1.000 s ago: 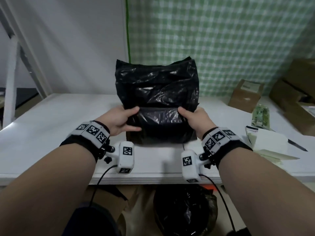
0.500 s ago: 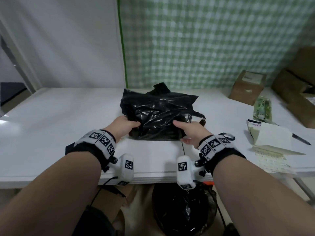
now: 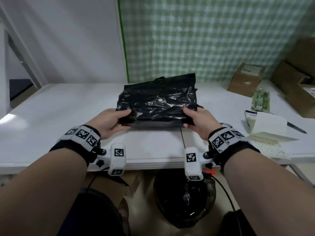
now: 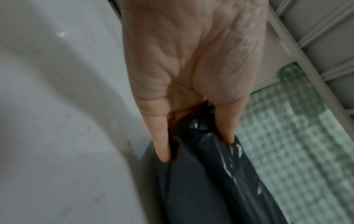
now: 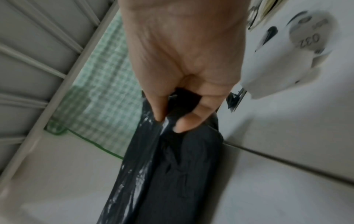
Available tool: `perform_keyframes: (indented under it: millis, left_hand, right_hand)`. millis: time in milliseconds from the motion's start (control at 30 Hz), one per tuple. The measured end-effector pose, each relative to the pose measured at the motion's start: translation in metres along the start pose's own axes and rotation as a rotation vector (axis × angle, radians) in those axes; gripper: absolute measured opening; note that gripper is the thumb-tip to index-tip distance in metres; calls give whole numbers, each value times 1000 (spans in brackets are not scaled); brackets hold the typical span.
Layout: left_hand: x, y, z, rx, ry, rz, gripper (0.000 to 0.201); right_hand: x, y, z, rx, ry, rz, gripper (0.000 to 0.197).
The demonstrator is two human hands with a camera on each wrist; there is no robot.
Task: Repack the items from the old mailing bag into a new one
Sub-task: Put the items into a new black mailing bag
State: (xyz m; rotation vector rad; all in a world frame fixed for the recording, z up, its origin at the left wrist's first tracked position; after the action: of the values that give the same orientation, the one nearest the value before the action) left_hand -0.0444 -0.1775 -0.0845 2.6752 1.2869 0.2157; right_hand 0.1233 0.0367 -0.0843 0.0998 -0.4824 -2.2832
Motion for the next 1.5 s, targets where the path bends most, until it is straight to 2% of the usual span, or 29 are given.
perform_keyframes:
  millis: [67, 100, 200, 233, 300, 367, 433, 533, 600, 633, 767, 867, 967, 1033, 1100, 1267, 1367, 1500]
  left_hand:
    - [-3, 7, 11, -38, -91, 13, 31]
    - [-5, 11, 16, -52, -181, 23, 29]
    - [-3, 24, 25, -124, -528, 81, 6]
    - [-2, 28, 26, -145, -598, 99, 6]
    - [1, 32, 23, -136, -587, 76, 14]
    - [3, 32, 20, -62, -469, -62, 17]
    - [2, 33, 19, -41, -517, -142, 10]
    - [-2, 40, 29, -178, -820, -20, 16]
    - [-6, 45, 36, -227, -981, 54, 22]
    - [-6, 47, 38, -225, -988, 65, 21]
    - [0, 55, 38, -238, -727, 77, 12]
    - [4, 53, 33, -186, -543, -66, 21]
    - [9, 45, 35, -71, -411, -166, 11]
    - [14, 39, 40, -55, -362, -153, 5]
    - [18, 32, 41, -52, -303, -133, 14]
    - [35, 14, 32, -80, -82, -5, 37]
    - [39, 0, 31, -92, -123, 41, 34]
    - [36, -20, 22, 8, -225, 61, 34]
  right_hand:
    - [-5, 7, -10, 37, 120, -24, 9]
    - [-7, 10, -16, 67, 171, -25, 10]
    - [-9, 19, -33, 143, 299, -46, 6]
    - [-9, 20, -36, 146, 308, -64, 12]
    - [-7, 22, -38, 143, 259, -93, 19]
    - [-8, 23, -38, 157, 252, -110, 19]
    - [-13, 23, -41, 185, 412, -120, 24]
    - [-25, 24, -51, 199, 687, -149, 27]
    - [-27, 25, -57, 212, 677, -115, 20]
    - [-27, 25, -60, 227, 619, -105, 18]
    - [-16, 34, -57, 247, 346, -109, 20]
    - [-15, 42, -54, 243, 329, -95, 24]
    - [-14, 38, -56, 190, 334, -161, 22]
    - [-10, 29, -58, 136, 374, -175, 18]
    - [-6, 23, -56, 105, 398, -179, 13]
    - [5, -1, -52, 104, 342, -168, 25]
    - [14, -13, -46, 159, 131, -101, 14]
    - [19, -34, -31, 137, 14, -104, 11]
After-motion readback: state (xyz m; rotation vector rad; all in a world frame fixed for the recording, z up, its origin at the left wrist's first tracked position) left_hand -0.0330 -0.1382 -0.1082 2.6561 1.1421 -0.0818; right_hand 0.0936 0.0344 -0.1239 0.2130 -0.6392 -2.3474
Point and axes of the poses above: each hand's wrist, its own y-axis away from the middle knuckle, its own x-axis out of the palm, z = x × y, the point moved 2 cm from there along -y, towards the middle knuckle, and after that the axes turned 8 degrees about x, right-handed, at the moved point
